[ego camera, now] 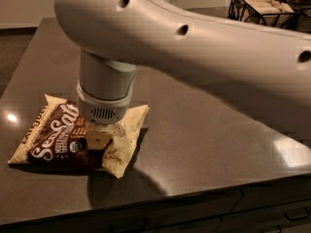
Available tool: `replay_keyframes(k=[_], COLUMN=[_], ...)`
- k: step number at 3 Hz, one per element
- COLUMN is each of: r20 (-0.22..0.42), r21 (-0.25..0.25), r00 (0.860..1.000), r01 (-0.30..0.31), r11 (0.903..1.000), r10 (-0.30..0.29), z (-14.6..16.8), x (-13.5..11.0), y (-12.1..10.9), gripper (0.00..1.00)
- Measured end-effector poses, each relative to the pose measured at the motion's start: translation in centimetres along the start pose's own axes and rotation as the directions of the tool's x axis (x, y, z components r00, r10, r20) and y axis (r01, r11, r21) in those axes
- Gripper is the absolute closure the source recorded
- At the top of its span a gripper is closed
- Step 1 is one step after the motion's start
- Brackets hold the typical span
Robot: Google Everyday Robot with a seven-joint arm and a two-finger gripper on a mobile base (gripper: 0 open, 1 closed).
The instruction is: Move brown chip bag near 7up can
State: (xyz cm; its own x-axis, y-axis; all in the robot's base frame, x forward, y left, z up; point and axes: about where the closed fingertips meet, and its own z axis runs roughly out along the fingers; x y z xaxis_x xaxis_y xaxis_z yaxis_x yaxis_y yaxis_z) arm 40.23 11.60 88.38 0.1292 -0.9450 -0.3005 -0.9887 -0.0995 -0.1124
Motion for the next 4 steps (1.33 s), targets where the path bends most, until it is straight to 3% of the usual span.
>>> replay_keyframes(k=[1,2,3,4], r20=[0.006,0.024,0.052,0.084], r21=[0.018,0.021,0.024,0.052], r00=[1.000,0.997,0.977,0.941], r01=[-0.009,-0.077,-0.206,-0.333], r11=[0.9998,0.9968,0.9782,0.9416], r10=[0.009,0.077,0.205,0.328], z=[-0.9,-2.1,-3.2,-4.1], x=[-0.3,0.1,2.1,4.1], y=[-0.8,-3.0,-7.0,-11.9], gripper=[0.87,1.00,1.00,1.00])
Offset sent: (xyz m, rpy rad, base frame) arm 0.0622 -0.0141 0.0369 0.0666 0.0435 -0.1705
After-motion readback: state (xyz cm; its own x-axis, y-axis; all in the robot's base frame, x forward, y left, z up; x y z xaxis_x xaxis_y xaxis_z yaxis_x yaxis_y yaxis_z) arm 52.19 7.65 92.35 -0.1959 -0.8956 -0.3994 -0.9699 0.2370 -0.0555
